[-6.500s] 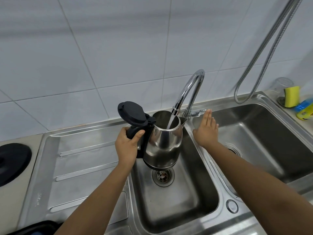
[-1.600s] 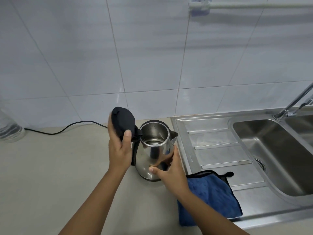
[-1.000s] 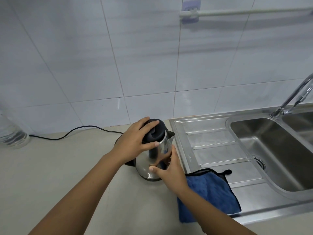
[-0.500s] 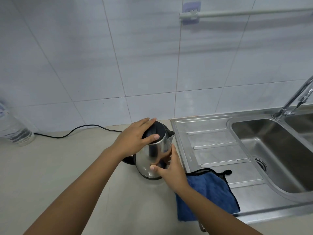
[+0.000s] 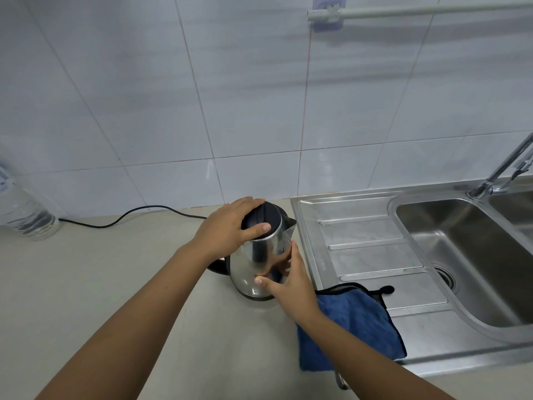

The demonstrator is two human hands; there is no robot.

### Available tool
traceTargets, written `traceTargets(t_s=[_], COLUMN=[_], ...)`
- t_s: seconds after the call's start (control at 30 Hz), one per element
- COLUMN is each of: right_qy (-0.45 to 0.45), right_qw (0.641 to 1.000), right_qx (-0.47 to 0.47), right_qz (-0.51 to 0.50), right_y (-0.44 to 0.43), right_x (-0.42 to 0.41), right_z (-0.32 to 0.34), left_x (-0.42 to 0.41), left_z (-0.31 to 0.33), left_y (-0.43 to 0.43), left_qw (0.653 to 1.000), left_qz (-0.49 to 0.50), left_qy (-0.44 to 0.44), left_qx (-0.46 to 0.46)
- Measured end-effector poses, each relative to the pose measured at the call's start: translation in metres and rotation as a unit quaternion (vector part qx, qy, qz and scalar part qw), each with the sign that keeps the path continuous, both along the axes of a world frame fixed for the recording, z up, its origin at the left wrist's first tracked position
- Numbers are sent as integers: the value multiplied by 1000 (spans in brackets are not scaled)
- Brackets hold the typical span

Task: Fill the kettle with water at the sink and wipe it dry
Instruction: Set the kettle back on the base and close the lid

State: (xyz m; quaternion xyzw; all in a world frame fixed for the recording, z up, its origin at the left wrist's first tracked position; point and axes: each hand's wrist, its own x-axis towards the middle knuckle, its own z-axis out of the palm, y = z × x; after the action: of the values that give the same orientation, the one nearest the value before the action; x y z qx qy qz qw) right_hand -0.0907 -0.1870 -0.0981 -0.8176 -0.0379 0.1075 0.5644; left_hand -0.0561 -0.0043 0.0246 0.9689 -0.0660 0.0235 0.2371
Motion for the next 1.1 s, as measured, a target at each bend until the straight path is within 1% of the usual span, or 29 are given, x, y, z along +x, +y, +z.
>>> traceTargets(t_s=[0.23, 0.43, 0.7, 0.83, 0.97, 1.03, 1.1], right_qy=[-3, 2, 6, 6, 11, 12, 17], right_qw=[1000, 1000, 1000, 1000, 1000, 1000, 999], right_qx=[2, -6, -10, -13, -23, -23, -24], right_qz=[4, 4, 3, 1, 11, 13, 16], right_y=[-1, 0, 1, 0, -1, -2, -3], right_x=[-1, -2, -3, -2, 1, 2, 2], right_z=[1, 2, 3, 2, 3, 4, 5], left_x=[0, 1, -2, -4, -11, -12, -12], left_z=[2, 5, 1, -5, -12, -14, -17], left_y=[-3, -7, -7, -7, -5, -3, -1], left_qw=[1000, 998, 999, 998, 992, 987, 985], left_qz=[2, 5, -1, 4, 22, 31, 47], left_qy=[-1, -3, -14, -55, -123, -145, -148], left_qx=[27, 69, 48, 44, 27, 56, 80])
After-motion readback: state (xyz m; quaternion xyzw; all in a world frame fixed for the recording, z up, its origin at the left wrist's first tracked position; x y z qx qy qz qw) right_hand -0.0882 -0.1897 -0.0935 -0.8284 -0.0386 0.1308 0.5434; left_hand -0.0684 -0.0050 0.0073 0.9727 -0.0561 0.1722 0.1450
